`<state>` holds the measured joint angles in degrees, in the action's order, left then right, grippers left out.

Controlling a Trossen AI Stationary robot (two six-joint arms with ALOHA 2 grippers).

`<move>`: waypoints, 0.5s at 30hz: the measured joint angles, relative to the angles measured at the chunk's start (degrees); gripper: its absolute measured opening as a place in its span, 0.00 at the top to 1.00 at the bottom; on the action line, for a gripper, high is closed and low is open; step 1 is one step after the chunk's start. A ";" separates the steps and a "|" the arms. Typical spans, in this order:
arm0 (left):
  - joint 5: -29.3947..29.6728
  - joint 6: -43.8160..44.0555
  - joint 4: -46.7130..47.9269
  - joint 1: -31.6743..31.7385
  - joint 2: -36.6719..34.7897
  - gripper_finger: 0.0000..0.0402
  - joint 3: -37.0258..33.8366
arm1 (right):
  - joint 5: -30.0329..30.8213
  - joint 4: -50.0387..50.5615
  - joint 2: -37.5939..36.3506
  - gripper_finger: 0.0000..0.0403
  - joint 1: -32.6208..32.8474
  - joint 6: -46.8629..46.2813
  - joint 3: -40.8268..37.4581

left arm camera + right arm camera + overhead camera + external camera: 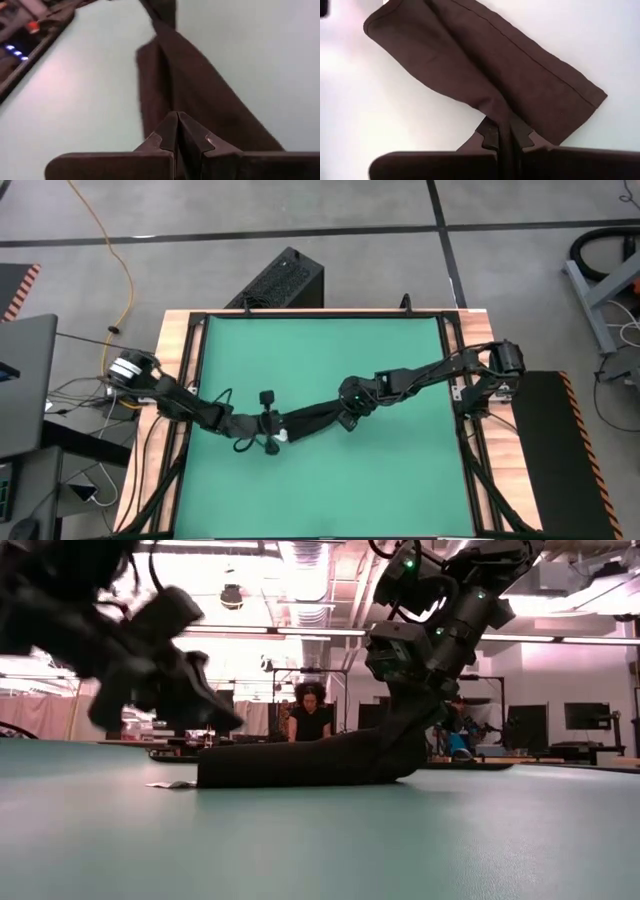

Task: Roll towel into tight, uniform cylinder
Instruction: Roll the black towel

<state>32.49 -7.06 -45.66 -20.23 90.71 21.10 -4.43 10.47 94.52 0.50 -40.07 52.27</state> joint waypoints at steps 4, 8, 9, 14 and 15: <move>-4.15 -2.79 -8.03 1.74 4.59 1.00 0.03 | 0.02 -0.06 0.00 0.95 0.17 0.02 0.00; -7.30 -1.69 -8.10 1.78 7.26 1.00 0.39 | -0.06 -0.17 0.00 0.95 0.21 0.02 0.00; -8.13 -1.07 -8.08 1.93 8.16 1.00 0.80 | -0.07 -0.19 0.00 0.95 0.21 0.04 0.00; -9.44 1.06 -7.49 2.45 13.66 1.00 2.93 | -1.14 -0.13 0.00 0.95 -0.33 0.22 0.00; -10.16 1.70 -7.66 2.49 14.43 1.00 3.36 | -1.58 0.07 0.00 0.95 -0.67 0.15 0.00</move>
<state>22.33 -5.37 -53.32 -17.74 105.14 24.46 -6.01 10.55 94.52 -0.17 -39.92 52.27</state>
